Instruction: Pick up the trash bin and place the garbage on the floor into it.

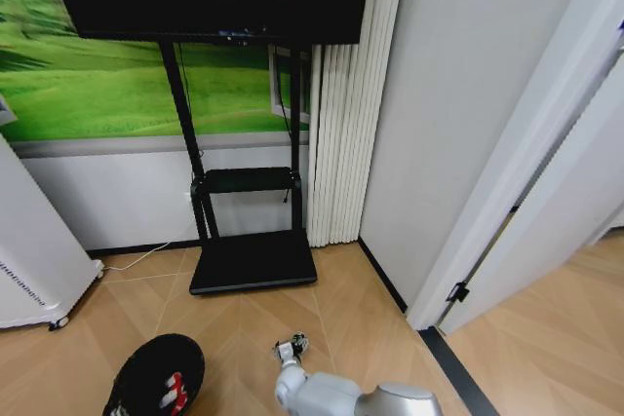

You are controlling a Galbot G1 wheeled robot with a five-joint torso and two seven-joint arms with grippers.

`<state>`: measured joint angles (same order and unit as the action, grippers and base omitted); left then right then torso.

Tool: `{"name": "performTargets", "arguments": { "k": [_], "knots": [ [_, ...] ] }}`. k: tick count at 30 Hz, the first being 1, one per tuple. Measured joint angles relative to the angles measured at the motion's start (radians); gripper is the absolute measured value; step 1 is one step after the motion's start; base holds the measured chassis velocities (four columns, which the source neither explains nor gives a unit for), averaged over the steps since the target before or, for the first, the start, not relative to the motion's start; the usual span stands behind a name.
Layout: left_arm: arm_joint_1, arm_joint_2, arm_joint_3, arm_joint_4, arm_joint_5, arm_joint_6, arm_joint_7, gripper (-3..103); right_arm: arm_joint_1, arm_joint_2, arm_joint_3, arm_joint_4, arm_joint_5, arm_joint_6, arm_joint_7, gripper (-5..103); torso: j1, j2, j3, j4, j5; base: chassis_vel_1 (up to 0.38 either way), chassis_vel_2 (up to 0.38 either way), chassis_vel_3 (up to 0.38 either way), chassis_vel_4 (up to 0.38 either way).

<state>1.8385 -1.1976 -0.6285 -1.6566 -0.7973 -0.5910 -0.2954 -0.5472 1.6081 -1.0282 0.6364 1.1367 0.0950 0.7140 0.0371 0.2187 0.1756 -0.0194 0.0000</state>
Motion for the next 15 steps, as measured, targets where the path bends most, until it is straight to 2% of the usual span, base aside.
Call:
{"name": "performTargets", "arguments": {
  "k": [11, 15],
  "knots": [
    [0.002, 0.004, -0.001, 0.0, -0.003, -0.005, 0.004, 8, -0.025, 0.0, 0.013, -0.009, 0.014, -0.001, -0.006, 100, 0.0, 0.0, 0.0, -0.0001, -0.0001, 0.0, 0.0, 0.0, 0.0],
    [0.003, 0.011, -0.003, -0.006, -0.009, -0.005, 0.004, 8, -0.029, 0.0, 0.005, -0.019, 0.015, 0.007, -0.032, 100, 0.0, 0.0, 0.0, 0.0, 0.0, 0.0, 0.0, 0.0, 0.0]
  ]
}}
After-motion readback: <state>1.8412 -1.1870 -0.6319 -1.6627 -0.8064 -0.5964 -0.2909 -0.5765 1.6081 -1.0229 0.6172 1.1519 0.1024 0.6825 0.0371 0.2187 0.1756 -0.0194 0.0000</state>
